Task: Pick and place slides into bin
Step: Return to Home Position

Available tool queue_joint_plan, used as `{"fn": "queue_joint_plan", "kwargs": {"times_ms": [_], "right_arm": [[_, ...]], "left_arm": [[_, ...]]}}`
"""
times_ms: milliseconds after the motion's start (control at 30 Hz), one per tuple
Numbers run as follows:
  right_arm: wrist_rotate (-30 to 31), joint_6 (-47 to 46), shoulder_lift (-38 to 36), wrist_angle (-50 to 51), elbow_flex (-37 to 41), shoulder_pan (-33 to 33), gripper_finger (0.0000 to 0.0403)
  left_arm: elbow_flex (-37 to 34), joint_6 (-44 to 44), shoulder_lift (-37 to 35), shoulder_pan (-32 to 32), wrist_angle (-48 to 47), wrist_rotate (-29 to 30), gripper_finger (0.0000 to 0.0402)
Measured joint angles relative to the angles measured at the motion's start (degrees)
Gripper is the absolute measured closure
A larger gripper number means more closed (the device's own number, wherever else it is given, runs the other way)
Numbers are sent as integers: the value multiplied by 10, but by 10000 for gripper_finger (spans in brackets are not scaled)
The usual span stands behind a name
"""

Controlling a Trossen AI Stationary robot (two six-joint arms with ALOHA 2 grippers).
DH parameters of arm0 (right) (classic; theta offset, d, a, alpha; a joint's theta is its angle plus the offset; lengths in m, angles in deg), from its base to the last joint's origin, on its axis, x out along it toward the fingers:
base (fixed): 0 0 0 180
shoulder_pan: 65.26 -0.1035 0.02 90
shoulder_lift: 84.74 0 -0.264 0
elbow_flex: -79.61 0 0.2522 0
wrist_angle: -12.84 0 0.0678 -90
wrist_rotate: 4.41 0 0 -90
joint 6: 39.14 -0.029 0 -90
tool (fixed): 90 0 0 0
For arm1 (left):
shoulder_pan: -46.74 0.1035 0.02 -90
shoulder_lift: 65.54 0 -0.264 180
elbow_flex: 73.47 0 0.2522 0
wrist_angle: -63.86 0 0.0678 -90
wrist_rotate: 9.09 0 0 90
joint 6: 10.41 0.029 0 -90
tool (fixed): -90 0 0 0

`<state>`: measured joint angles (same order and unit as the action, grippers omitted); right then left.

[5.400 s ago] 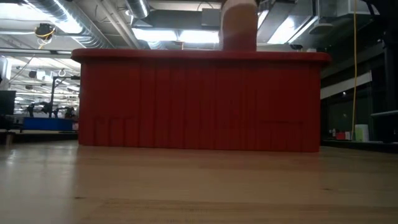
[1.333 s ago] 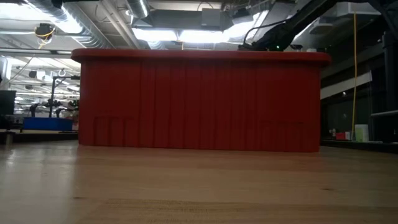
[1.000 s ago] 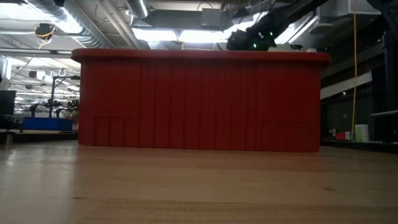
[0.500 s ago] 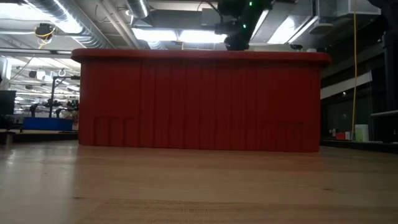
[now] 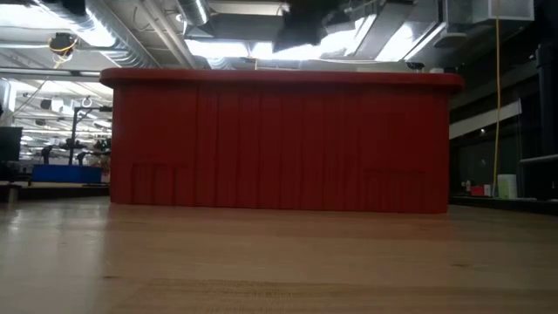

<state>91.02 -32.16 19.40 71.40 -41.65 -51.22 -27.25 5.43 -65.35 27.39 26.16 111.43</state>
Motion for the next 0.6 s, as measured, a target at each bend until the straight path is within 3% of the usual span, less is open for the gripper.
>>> {"fn": "queue_joint_plan", "kwargs": {"times_ms": [300,600], "right_arm": [[26,-69,0,-49,0,-97,400],[82,-98,0,-112,0,-164,400]], "left_arm": [[-40,29,1,-4,81,-65,400],[-153,36,-1,-4,237,-77,400]]}}
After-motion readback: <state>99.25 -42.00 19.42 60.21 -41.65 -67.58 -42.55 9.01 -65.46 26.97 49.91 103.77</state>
